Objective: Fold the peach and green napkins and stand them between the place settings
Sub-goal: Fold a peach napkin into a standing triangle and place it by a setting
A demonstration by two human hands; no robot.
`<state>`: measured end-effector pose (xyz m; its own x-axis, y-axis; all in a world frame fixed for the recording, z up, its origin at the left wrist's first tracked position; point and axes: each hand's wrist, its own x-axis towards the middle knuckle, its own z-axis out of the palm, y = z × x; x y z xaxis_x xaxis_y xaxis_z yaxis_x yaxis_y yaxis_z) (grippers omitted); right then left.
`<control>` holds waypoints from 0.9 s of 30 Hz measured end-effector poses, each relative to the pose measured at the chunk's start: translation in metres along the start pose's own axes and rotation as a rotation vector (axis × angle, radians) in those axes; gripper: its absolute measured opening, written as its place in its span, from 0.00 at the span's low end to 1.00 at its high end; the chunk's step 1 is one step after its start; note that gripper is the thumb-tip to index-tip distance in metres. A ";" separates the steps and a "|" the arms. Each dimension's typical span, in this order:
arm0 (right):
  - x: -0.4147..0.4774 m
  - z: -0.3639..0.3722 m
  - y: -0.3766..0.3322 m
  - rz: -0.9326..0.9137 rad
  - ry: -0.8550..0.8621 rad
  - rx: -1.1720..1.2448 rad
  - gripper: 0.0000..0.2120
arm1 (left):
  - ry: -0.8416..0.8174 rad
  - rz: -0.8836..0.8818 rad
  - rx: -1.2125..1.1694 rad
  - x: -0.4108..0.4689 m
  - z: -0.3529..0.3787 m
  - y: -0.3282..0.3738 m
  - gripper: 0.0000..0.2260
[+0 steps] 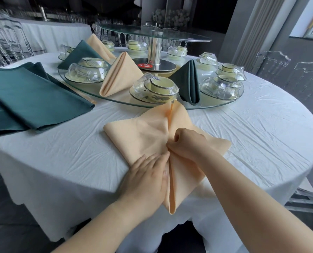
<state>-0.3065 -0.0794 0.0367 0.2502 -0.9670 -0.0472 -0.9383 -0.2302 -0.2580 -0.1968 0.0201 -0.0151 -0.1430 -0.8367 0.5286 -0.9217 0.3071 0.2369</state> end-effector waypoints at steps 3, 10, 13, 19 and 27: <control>-0.001 0.001 -0.003 -0.006 0.002 -0.075 0.13 | 0.008 0.014 0.016 -0.001 0.002 -0.001 0.20; 0.004 -0.002 -0.006 -0.018 0.080 0.002 0.05 | 0.056 0.026 0.010 -0.002 0.003 -0.004 0.20; 0.005 0.002 -0.007 -0.010 0.162 0.067 0.05 | 0.080 0.038 -0.032 -0.002 0.003 -0.006 0.19; 0.007 0.008 -0.001 -0.064 0.139 0.126 0.06 | 0.087 0.154 -0.218 -0.013 0.000 -0.010 0.19; -0.051 0.015 0.017 -0.430 0.258 0.239 0.16 | -0.073 0.383 0.183 -0.024 -0.001 -0.013 0.35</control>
<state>-0.3318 -0.0323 0.0205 0.5042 -0.7936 0.3405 -0.6767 -0.6080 -0.4153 -0.1811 0.0364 -0.0303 -0.5065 -0.7100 0.4892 -0.8449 0.5218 -0.1175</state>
